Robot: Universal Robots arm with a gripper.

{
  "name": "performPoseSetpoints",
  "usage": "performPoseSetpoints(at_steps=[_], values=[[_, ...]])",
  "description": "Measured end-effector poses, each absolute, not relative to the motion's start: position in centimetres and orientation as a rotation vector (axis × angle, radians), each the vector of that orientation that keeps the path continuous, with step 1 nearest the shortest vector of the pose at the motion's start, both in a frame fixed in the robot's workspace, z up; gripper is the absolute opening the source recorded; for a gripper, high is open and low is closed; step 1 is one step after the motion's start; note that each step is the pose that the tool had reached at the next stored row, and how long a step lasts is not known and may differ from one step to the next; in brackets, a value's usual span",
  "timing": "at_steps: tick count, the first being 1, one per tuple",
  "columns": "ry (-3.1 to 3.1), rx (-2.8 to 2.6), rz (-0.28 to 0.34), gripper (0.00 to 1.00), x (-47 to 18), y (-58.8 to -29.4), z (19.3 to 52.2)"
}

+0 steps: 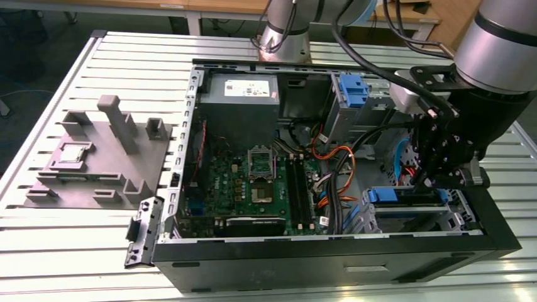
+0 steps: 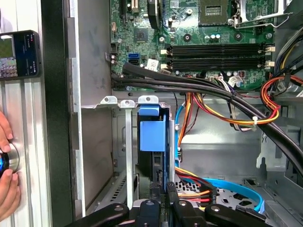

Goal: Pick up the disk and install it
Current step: 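Insert the first disk wire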

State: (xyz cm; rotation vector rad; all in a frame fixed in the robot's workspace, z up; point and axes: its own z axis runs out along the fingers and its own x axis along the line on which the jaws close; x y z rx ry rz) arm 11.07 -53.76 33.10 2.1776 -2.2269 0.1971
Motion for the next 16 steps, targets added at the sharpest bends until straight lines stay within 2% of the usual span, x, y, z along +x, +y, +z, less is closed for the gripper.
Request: performPoseSetpoints(at_steps=[16], values=[[-2.227,2.178,0.196,0.17,11.06,-54.0,32.55]])
